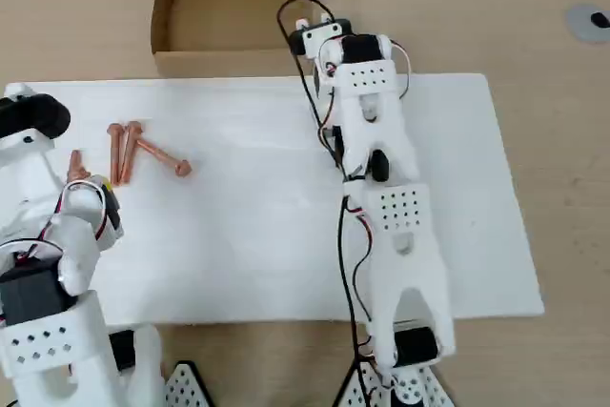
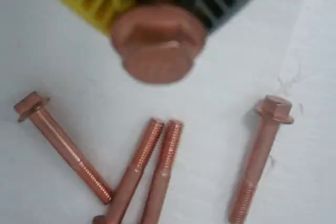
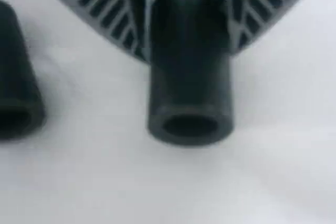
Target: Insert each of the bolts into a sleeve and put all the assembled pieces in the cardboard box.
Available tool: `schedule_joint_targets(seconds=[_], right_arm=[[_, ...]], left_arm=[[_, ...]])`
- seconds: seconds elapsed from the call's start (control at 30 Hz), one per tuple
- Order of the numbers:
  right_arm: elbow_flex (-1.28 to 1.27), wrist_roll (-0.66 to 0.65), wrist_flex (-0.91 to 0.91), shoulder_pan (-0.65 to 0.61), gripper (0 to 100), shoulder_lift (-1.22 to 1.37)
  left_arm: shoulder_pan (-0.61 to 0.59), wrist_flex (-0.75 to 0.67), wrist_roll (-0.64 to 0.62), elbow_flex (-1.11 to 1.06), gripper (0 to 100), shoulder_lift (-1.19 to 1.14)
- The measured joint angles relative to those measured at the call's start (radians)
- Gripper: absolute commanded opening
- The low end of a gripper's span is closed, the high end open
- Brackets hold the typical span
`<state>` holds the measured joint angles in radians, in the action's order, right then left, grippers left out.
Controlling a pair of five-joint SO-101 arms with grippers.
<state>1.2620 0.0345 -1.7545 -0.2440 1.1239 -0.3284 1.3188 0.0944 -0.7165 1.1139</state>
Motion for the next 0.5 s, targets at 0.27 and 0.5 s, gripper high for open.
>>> schedule_joint_targets(seconds=[0.27, 0.5], right_arm=[[0.258, -0.063, -0.020, -0.002, 1.0, 0.002], [0.345, -0.083, -0.020, -0.003, 1.0, -0.003]], left_arm=[[0.060, 0.000, 0.000, 0.000, 1, 0.000], [0.143, -0.003, 0.000, 0.003, 1, 0.000]])
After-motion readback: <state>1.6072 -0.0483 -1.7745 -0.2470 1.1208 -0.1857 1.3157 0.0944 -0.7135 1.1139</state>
